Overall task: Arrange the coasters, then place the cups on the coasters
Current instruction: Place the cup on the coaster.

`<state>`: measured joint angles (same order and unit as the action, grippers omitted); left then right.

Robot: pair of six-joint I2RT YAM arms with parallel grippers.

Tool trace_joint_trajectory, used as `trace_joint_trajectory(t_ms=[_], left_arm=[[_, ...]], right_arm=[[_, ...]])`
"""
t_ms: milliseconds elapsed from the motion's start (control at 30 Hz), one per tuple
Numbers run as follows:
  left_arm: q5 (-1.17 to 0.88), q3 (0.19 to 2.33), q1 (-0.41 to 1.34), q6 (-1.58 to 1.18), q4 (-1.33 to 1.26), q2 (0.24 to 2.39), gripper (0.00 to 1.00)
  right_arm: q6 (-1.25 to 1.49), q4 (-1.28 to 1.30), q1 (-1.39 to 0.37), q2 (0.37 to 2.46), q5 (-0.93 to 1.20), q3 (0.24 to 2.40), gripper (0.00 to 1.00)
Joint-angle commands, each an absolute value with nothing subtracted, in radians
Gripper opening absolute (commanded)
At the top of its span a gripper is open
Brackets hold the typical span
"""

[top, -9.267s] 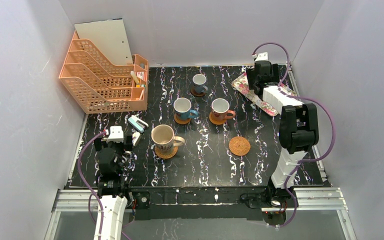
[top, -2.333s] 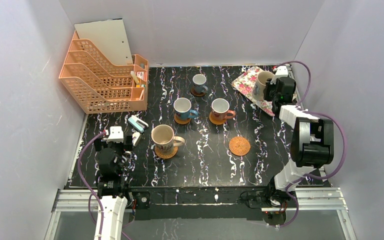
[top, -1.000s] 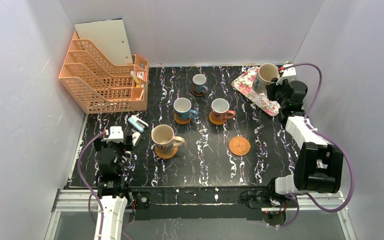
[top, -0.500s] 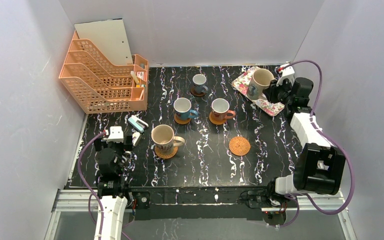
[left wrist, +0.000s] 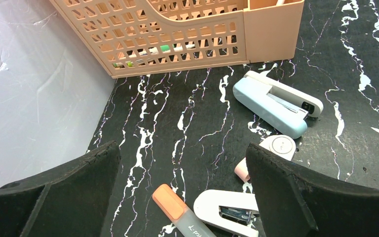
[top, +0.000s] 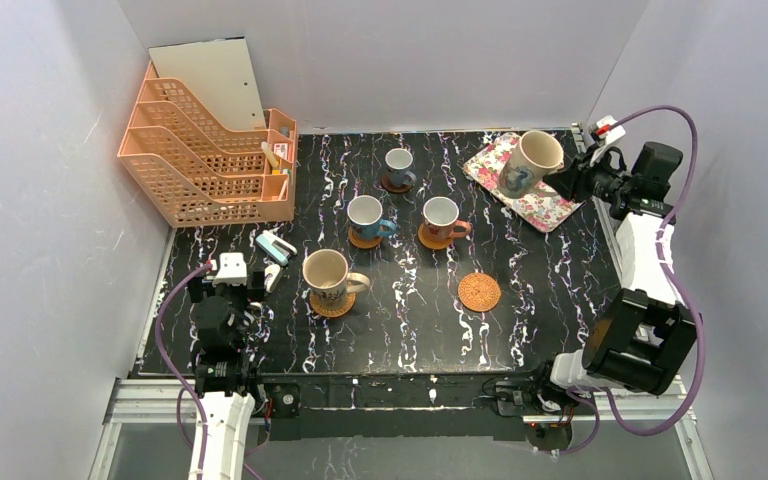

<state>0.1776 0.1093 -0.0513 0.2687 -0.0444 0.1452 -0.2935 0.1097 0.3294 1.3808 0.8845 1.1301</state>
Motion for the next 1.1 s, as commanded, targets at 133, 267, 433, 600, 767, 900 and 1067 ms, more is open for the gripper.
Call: trace_joint_trajectory(t_ms=[133,267,433,600,767,900,1067], left_arm=[[0.195,0.106,-0.058,0.265,-0.057,0.148,0.97],[0.195,0.106,-0.058,0.265,-0.056,0.149,0.97],[0.192,0.106,-0.058,0.265,-0.053,0.141,0.97],[0.189,0.106,-0.058,0.265,-0.051,0.14,0.97],[0.186,0.106,-0.058,0.267,-0.049,0.135,0.97],[0.186,0.106,-0.058,0.267,-0.049,0.135,0.97],[0.18,0.106,-0.058,0.269,-0.049,0.138,0.97]], right_arm=[[-0.458,0.384,0.383,1.276,1.12,1.271,0.01],[-0.492,0.548,0.382,1.194,1.107,1.273,0.01],[-0.525,0.707,0.383,1.129,1.059,1.267,0.01],[-0.569,0.861,0.382,1.099,1.068,1.278,0.01],[-0.569,0.89,0.383,1.006,1.102,1.22,0.01],[-0.602,0.906,0.383,0.912,1.104,1.164,0.01],[-0.616,0.863,0.382,0.822,1.091,1.071,0.01]])
